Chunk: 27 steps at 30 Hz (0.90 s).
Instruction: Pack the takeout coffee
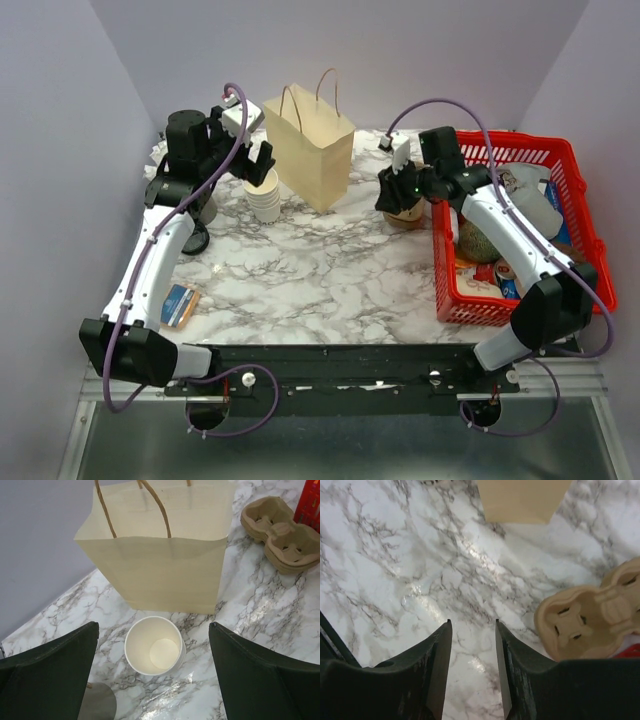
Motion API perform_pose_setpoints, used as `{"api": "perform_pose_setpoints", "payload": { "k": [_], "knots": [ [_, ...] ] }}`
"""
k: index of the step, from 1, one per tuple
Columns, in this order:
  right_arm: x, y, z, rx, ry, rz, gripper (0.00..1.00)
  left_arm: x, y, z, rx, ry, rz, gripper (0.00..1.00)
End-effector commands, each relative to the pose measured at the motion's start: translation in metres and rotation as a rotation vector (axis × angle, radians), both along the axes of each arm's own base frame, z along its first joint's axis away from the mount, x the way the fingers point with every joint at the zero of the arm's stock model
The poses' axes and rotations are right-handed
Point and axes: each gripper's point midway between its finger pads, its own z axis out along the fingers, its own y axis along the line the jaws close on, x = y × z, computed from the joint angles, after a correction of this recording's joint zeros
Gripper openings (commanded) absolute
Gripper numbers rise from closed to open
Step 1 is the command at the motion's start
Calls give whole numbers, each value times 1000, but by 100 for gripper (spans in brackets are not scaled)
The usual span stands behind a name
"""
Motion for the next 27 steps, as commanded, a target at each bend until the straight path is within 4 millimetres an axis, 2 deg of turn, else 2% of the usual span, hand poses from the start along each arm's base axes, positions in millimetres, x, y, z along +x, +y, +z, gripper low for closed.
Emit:
{"api": "perform_pose_setpoints", "payload": {
  "k": [1, 3, 5, 6, 7, 8, 9, 10, 11, 12, 13, 14, 15, 17, 18, 21, 22, 24, 25, 26, 27],
  "knots": [
    [-11, -21, -32, -73, 89, -106, 48, -7, -3, -20, 38, 113, -31, 99],
    [-18, -30, -48, -111, 115, -131, 47, -7, -3, -25, 36, 140, -26, 98],
    [-18, -44, -55, -160, 93, -184, 45, -5, -4, -35, 42, 179, -35, 95],
    [-22, -52, -68, -197, 108, -203, 44, -4, -5, -34, 45, 183, -35, 93],
    [-21, -62, -73, -234, 99, -232, 43, -1, -6, -41, 50, 206, -39, 92],
    [-20, -72, -74, -243, 96, -261, 41, -3, -7, -45, 56, 229, -45, 91],
    [-21, -81, -78, -251, 109, -284, 39, -1, -8, -40, 76, 213, -60, 90],
    [-24, -90, -86, -262, 133, -309, 38, 2, -9, -46, 97, 235, -70, 89],
    [-22, -105, -90, -266, 155, -355, 37, -5, -12, -56, 125, 287, -89, 91],
    [-22, -113, -94, -274, 165, -373, 36, -1, -10, -44, 167, 256, -97, 93],
    [-24, -121, -99, -292, 175, -393, 34, 4, -11, -56, 191, 299, -108, 93],
    [-22, -133, -102, -314, 177, -426, 32, -2, -11, -65, 216, 349, -122, 92],
    [-21, -141, -105, -337, 177, -439, 32, 1, -11, -59, 228, 343, -127, 91],
    [-19, -162, -113, -367, 200, -499, 32, 2, -8, -73, 269, 385, -144, 90],
    [-18, -166, -112, -358, 208, -519, 32, 2, -9, -76, 279, 391, -144, 89],
    [-15, -163, -103, -319, 196, -504, 32, 2, -4, -93, 339, 436, -137, 84],
    [-17, -149, -98, -258, 204, -451, 34, 3, -3, -97, 353, 449, -134, 83],
    [-16, -130, -79, -172, 182, -371, 46, 3, -2, -100, 361, 469, -122, 82],
    [-20, -114, -71, -99, 198, -305, 51, 3, -3, -102, 361, 475, -121, 81],
    [-22, -106, -67, -67, 202, -270, 60, 4, -2, -104, 372, 481, -110, 81],
    [-21, -99, -58, -37, 194, -238, 63, 4, -2, -106, 377, 486, -108, 80]
  ]
}}
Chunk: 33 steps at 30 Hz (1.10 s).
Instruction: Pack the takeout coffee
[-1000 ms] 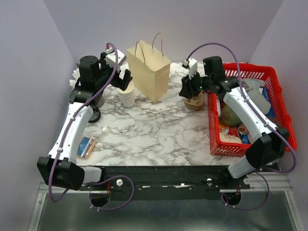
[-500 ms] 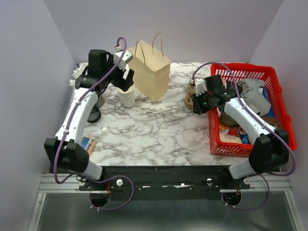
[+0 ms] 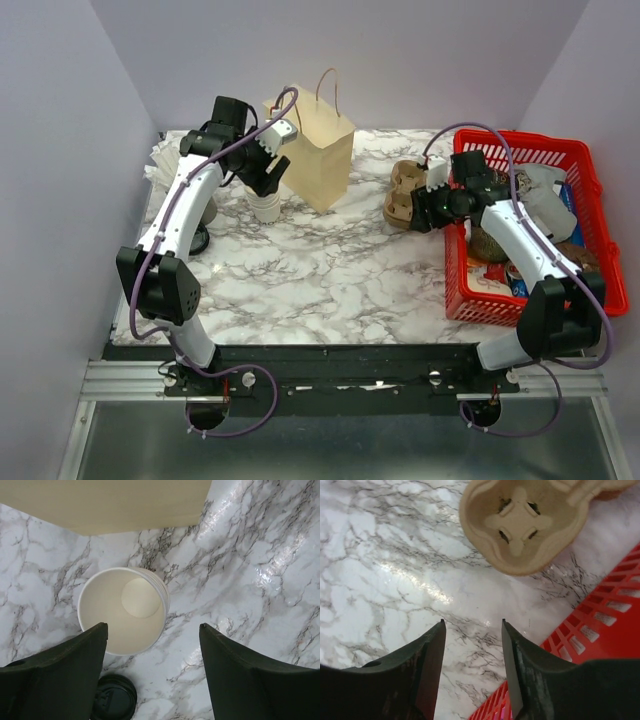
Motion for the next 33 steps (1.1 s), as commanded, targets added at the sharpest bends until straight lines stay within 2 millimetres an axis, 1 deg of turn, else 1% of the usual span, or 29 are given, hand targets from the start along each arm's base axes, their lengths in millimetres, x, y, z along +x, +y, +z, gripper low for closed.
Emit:
{"api": "perform_pose_setpoints", "payload": {
  "k": [1, 3, 4, 7, 9, 12, 14, 16, 26, 27, 33],
  "knots": [
    [-16, 22, 32, 166, 20, 127, 65, -3, 6, -4, 73, 27, 10, 79],
    [-16, 27, 36, 183, 13, 153, 69, -5, 6, -9, 85, 56, 7, 76],
    [-16, 28, 38, 187, 9, 159, 70, -1, 5, -13, 90, 68, 9, 75],
    [-13, 27, 40, 182, 3, 162, 71, -1, 8, -22, 109, 103, 20, 72],
    [-11, 28, 42, 184, -2, 164, 72, 3, 7, -23, 106, 96, 31, 70],
    [-7, 30, 45, 195, -8, 163, 73, 10, 6, -23, 95, 69, 47, 70],
    [-7, 32, 44, 201, 0, 168, 73, 11, 6, -28, 95, 73, 45, 69],
    [-5, 32, 44, 200, 4, 166, 74, 12, 5, -31, 93, 84, 44, 66],
    [1, 31, 43, 191, 4, 164, 74, 5, -2, -42, 61, 148, 23, 53],
    [1, 31, 43, 191, 4, 164, 74, 4, -4, -42, 56, 153, 15, 50],
    [-1, 31, 42, 189, 5, 164, 75, 3, -7, -46, 45, 178, 11, 44]
  ]
}}
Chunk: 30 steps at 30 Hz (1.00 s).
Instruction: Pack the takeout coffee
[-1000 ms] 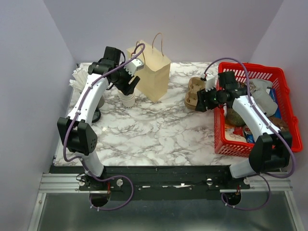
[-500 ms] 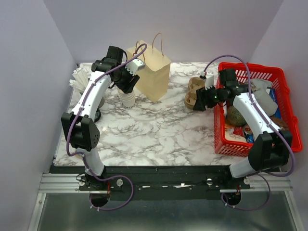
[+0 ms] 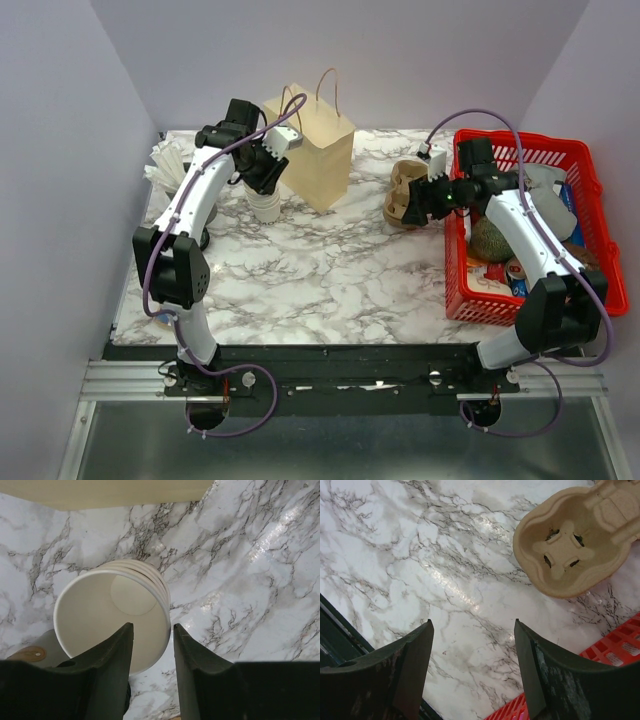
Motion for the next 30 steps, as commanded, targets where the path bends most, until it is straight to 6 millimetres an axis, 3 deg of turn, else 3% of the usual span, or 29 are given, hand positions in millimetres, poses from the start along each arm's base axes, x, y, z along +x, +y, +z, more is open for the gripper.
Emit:
{"api": "perform_pose_setpoints", "payload": {
  "k": [1, 8, 12, 21, 30],
  "knots": [
    [4, -1, 4, 2, -21, 8, 75, -4, -9, -4, -31, 40, -15, 43],
    [3, -1, 1, -1, -17, 6, 75, -4, -10, -5, -36, 54, -9, 27],
    [5, -2, 0, -3, -20, 3, 75, -5, -12, -1, -46, 50, -10, 10],
    [5, -2, -2, -4, -14, 1, 75, -3, -9, 9, -33, 26, -2, 5],
    [7, -1, -1, 3, -16, -2, 75, 0, -2, 18, 87, -57, -40, 0]
  ]
}}
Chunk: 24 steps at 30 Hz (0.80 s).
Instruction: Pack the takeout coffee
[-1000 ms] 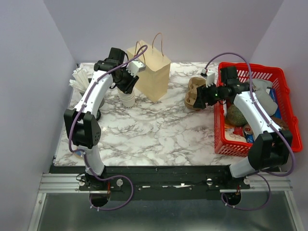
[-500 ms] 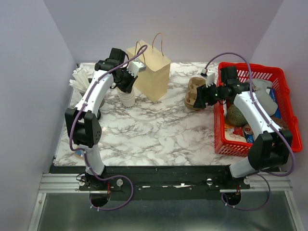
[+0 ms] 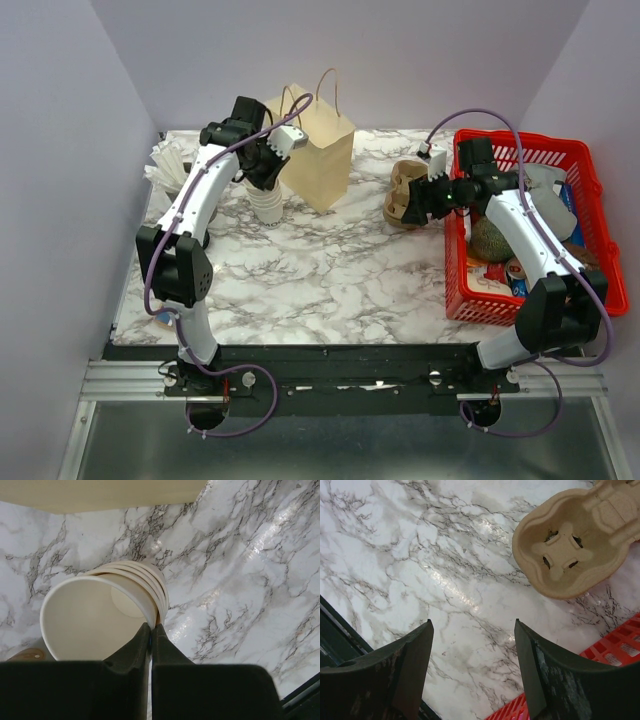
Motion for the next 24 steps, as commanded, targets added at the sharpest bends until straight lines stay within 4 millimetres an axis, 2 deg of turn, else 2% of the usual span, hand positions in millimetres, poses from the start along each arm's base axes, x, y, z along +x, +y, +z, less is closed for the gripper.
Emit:
{"api": "perform_pose_setpoints", "payload": {
  "k": [1, 6, 13, 16, 19, 24],
  "knots": [
    [6, -1, -1, 4, -10, -1, 75, 2, 5, 20, 82, -88, -31, 0],
    [7, -1, -1, 3, -10, 0, 75, 3, -1, 42, 110, -151, -47, 0],
    [12, 1, 2, 6, -11, 6, 75, -2, 2, 89, 172, -278, -45, 0],
    [15, 1, 5, 8, -17, 5, 75, -14, 0, 108, 160, -305, -66, 0],
    [16, 2, 8, 10, -17, 4, 75, -34, -9, 120, 147, -321, -132, 0],
    [15, 3, 6, 18, -6, 7, 75, -79, -40, 116, 98, -290, -331, 0]
  ]
}}
